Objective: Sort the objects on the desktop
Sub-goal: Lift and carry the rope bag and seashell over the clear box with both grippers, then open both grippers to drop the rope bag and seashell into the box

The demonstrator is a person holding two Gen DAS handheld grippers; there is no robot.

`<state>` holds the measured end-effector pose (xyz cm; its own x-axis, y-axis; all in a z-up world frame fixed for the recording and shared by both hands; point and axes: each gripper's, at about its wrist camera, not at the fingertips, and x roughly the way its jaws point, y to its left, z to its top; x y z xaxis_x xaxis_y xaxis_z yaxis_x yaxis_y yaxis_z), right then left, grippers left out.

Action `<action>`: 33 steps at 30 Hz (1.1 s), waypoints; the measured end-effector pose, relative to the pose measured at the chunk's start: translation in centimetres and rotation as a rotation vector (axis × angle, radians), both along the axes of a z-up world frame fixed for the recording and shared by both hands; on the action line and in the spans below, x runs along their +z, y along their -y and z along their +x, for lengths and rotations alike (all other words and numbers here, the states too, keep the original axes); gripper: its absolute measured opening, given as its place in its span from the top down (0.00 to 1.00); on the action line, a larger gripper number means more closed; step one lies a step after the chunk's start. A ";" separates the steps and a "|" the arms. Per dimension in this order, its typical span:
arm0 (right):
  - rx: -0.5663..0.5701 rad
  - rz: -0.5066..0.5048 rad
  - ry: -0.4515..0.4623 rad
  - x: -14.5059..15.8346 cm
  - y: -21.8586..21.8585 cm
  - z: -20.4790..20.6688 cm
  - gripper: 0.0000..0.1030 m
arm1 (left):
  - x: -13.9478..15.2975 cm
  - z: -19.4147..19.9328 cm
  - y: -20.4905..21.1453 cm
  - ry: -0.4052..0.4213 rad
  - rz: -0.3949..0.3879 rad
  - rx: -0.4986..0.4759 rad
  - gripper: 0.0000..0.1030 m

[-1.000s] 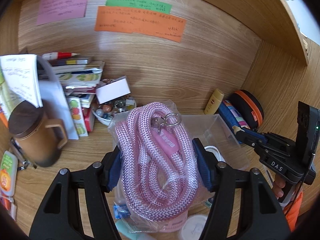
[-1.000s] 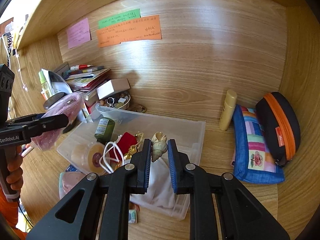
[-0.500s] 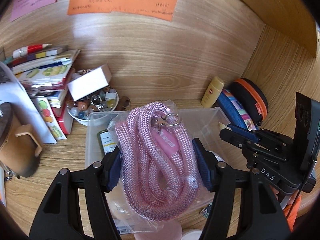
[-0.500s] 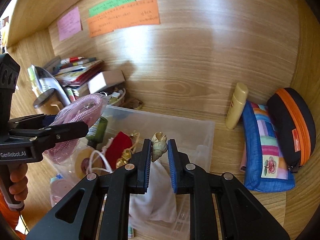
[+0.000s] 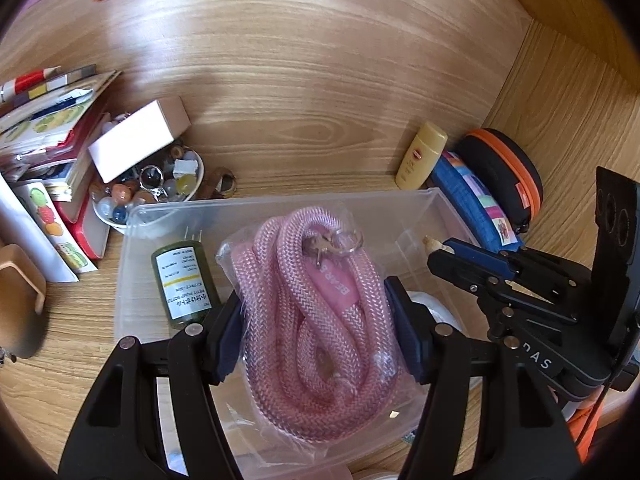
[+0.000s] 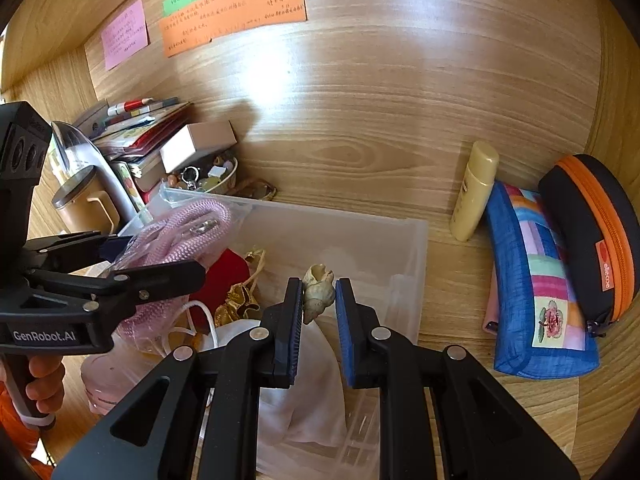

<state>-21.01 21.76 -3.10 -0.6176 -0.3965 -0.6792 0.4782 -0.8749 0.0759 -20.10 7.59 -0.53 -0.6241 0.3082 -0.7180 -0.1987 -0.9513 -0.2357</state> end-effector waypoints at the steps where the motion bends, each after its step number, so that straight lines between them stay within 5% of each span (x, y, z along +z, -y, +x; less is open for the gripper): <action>1: 0.001 0.000 0.001 0.0 0.0 0.0 0.86 | -0.1 -0.1 -0.1 0.003 -0.002 -0.001 0.38; 33: 0.037 0.037 0.036 -1.3 1.3 0.4 0.85 | -1.0 -0.5 -0.2 0.043 -0.014 0.000 0.33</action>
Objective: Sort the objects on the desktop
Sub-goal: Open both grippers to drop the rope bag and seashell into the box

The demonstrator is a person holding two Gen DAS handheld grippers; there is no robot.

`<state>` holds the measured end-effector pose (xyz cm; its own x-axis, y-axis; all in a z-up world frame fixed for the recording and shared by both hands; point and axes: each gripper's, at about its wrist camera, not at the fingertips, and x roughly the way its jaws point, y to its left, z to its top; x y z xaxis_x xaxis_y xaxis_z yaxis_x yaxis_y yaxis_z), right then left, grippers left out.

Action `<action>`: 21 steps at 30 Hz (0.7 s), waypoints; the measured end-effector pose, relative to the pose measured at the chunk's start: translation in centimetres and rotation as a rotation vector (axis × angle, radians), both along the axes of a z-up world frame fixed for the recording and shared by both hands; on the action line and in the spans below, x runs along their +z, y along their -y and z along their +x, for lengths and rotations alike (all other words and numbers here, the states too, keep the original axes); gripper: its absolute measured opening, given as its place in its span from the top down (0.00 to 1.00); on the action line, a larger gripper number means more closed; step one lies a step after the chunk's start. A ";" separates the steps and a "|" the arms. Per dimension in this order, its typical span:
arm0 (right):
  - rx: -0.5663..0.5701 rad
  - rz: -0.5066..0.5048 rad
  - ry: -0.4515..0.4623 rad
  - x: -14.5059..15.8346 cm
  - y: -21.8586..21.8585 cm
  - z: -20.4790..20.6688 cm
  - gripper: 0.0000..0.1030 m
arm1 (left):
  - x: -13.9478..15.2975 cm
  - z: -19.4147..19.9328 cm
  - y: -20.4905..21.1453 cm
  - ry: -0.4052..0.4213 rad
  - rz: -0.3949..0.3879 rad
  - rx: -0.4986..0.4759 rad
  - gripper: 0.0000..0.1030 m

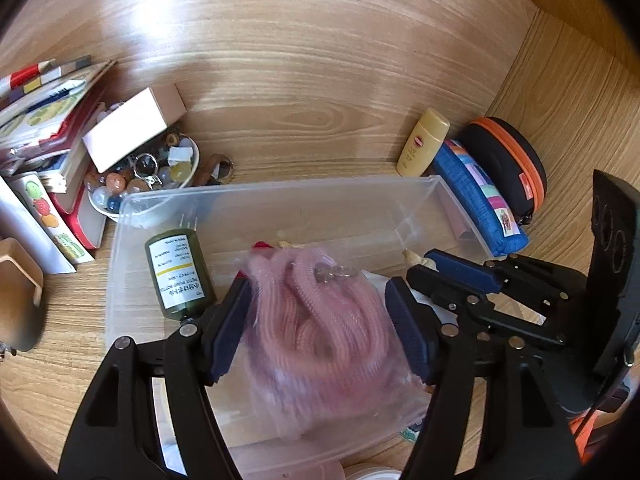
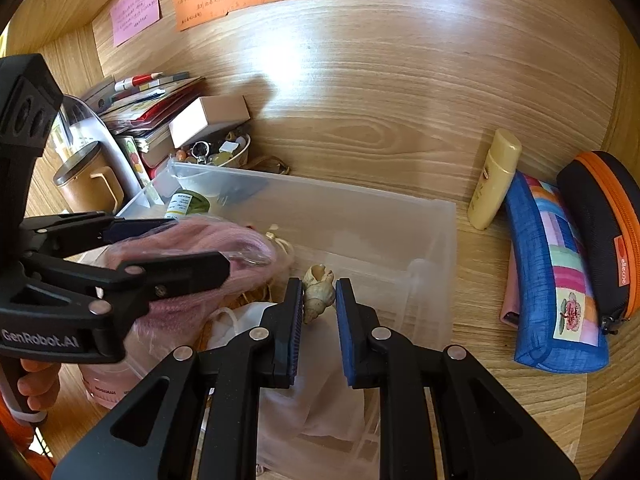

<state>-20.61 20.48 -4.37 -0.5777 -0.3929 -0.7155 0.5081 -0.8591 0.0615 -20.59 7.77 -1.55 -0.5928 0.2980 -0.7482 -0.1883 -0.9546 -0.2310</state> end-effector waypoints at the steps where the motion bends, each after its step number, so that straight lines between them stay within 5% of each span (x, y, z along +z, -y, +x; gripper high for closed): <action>1: -0.001 -0.002 0.000 0.0 0.0 0.0 0.85 | 0.2 0.1 0.1 -0.005 -0.001 0.001 0.33; 13: 0.005 -0.008 -0.011 0.3 0.2 0.6 0.84 | 2.0 1.2 1.1 -0.065 -0.018 0.037 0.28; 21: -0.014 -0.040 -0.067 1.7 -0.4 1.3 0.63 | 3.5 2.8 2.8 -0.106 -0.031 0.088 0.18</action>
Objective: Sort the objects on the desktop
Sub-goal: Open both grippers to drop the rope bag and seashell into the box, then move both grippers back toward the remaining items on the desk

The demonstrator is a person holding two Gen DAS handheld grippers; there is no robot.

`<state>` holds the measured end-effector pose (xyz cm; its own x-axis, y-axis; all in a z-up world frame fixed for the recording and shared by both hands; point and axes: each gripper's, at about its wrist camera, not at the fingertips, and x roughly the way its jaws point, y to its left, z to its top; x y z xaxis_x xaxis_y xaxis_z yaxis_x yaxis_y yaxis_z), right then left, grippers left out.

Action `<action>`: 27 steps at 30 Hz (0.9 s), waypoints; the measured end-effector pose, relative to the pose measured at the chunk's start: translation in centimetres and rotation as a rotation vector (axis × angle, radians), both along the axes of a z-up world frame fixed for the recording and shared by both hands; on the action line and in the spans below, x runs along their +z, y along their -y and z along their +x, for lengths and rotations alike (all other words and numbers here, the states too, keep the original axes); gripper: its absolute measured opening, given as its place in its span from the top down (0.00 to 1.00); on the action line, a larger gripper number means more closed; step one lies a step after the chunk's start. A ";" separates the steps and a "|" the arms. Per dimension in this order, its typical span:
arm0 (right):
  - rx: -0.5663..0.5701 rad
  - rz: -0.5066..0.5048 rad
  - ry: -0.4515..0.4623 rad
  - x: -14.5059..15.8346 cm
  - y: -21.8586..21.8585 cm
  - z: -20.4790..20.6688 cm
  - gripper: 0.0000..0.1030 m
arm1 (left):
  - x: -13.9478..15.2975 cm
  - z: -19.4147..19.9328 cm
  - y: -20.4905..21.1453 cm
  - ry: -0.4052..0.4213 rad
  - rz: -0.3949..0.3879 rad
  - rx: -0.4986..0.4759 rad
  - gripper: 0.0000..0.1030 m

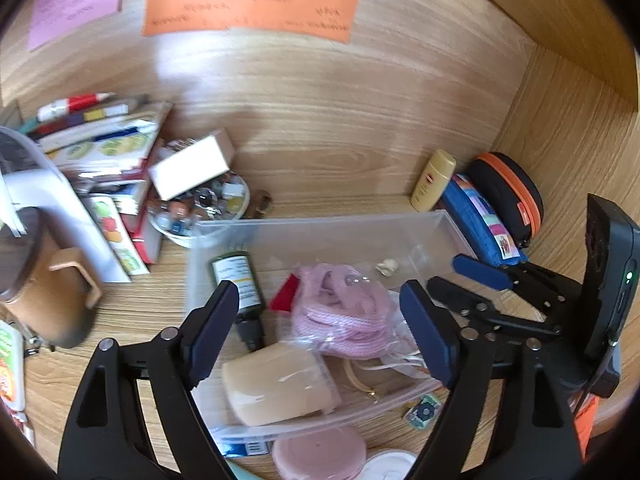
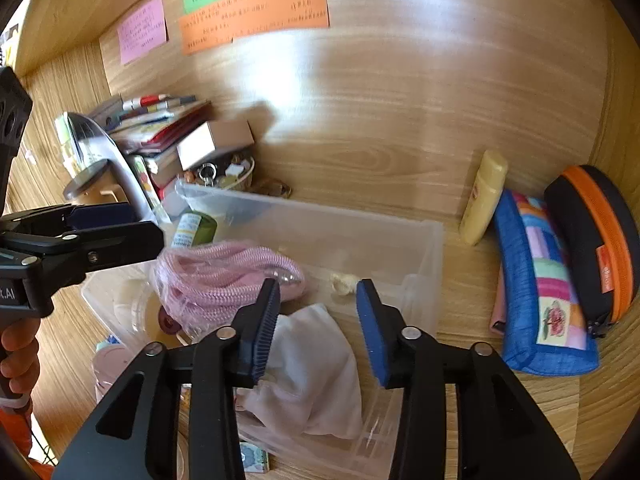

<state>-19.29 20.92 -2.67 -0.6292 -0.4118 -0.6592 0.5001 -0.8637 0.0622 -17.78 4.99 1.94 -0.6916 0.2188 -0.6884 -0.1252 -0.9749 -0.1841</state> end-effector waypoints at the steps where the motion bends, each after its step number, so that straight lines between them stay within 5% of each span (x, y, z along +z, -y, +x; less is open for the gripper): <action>1: -0.003 -0.004 -0.008 0.3 -0.1 0.1 0.61 | 0.2 0.3 0.3 -0.007 -0.006 0.009 0.17; 8: -0.024 -0.028 -0.078 2.7 -0.8 1.8 0.43 | 1.1 2.5 2.1 -0.041 -0.031 0.049 0.10; 27: -0.077 -0.009 -0.070 2.5 -1.8 7.9 0.39 | -2.7 7.5 7.5 0.032 -0.055 0.122 0.09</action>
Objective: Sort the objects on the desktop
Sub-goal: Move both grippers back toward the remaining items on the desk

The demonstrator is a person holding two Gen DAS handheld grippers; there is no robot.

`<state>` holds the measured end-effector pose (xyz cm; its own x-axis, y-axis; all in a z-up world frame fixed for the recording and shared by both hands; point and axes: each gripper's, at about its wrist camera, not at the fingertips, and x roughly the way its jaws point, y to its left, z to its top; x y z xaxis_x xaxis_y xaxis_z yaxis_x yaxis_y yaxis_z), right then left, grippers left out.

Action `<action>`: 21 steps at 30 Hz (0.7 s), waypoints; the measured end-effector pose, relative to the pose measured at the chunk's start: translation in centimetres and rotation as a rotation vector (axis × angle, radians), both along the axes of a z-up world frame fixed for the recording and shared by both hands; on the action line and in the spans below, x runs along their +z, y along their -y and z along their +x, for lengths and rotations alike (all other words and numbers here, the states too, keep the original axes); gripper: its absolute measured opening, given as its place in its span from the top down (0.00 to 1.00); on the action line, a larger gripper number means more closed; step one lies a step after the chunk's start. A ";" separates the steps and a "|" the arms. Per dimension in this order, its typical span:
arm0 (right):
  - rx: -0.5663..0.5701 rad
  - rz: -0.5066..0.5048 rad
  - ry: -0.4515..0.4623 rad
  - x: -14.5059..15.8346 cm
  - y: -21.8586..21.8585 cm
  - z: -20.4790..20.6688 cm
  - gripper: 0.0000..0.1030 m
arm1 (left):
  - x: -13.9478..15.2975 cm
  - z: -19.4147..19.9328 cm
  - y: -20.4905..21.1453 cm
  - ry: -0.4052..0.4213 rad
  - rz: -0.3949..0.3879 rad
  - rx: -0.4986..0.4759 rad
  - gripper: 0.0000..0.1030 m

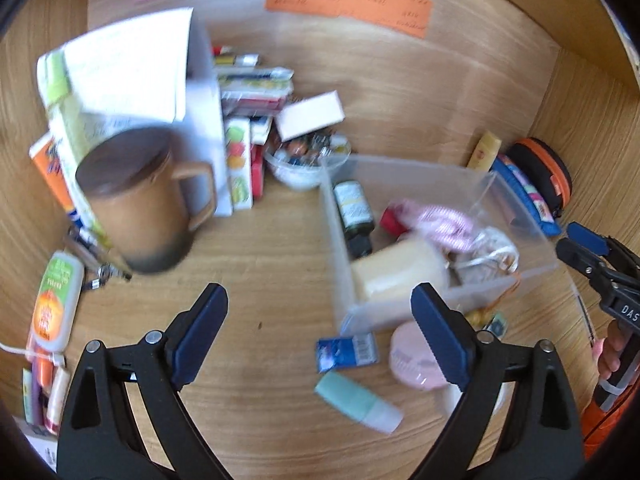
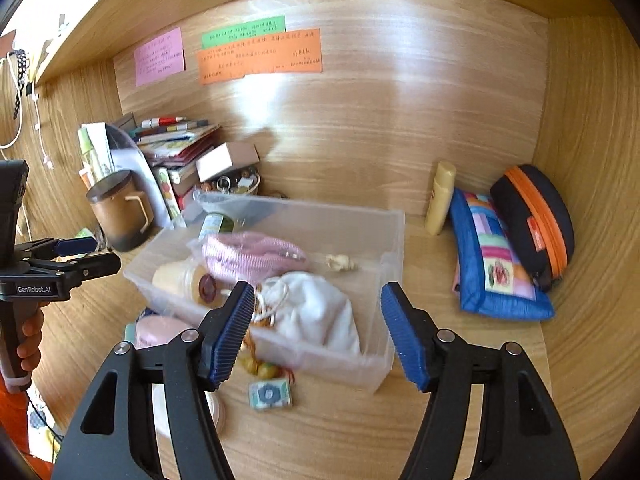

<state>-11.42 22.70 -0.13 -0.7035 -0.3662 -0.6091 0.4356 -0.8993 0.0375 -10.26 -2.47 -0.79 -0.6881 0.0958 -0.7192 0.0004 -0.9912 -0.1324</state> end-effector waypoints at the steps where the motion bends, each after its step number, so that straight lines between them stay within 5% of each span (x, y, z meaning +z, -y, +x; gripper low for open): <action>1: -0.001 0.001 0.006 -0.2 0.0 0.2 0.35 | -0.4 0.2 0.2 0.011 0.001 0.002 0.09; 10: -0.018 0.051 0.080 -3.0 -0.2 1.6 0.30 | -4.2 2.5 0.3 0.109 -0.054 -0.036 0.09; 21: -0.042 0.046 0.202 -6.5 -0.9 2.1 0.30 | -6.5 4.4 -1.1 0.167 -0.034 -0.131 0.09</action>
<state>-9.29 23.59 -6.60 -0.5795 -0.3079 -0.7545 0.3859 -0.9192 0.0787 -5.83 -1.39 -7.25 -0.5426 0.1503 -0.8265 -0.1096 -0.9881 -0.1078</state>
